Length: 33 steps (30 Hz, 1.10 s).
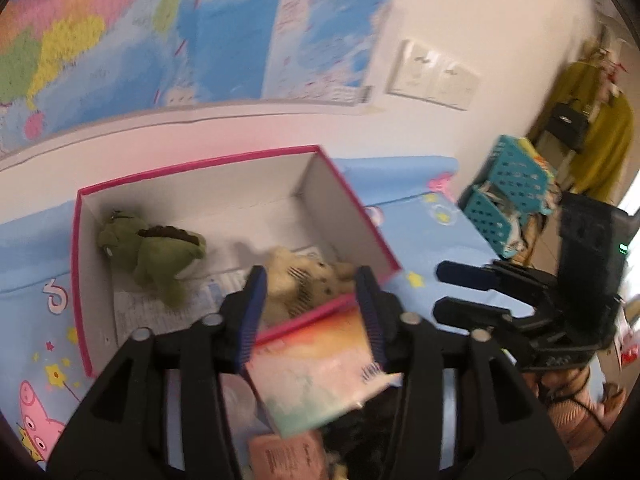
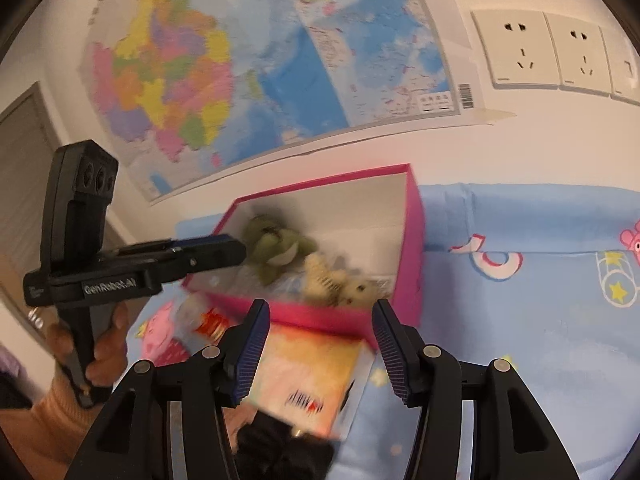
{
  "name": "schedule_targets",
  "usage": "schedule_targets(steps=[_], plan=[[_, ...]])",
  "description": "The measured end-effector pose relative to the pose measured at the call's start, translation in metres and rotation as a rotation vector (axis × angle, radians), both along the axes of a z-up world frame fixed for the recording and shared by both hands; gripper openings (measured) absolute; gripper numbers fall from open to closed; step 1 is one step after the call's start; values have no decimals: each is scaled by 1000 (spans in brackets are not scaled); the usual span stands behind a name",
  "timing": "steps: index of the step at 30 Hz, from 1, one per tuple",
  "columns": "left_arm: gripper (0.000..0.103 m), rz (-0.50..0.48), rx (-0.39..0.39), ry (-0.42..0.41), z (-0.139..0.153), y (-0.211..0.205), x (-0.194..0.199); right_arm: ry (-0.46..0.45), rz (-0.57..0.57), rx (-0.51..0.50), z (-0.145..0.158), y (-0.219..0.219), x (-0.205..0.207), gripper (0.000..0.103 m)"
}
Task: Organize soft objects
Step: 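Grasp the black scrunchie on the cloth with the right gripper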
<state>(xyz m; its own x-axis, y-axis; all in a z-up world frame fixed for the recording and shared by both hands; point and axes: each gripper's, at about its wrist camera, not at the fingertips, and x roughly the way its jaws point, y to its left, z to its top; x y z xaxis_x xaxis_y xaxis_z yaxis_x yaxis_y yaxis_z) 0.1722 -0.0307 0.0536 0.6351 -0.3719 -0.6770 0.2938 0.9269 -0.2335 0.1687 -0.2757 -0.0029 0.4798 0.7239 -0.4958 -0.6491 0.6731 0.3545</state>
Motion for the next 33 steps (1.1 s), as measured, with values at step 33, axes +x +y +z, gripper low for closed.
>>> schedule_targets(steps=[33], plan=[[56, -157, -65, 279, -124, -31, -91, 237, 172, -128, -118, 36, -38, 20]])
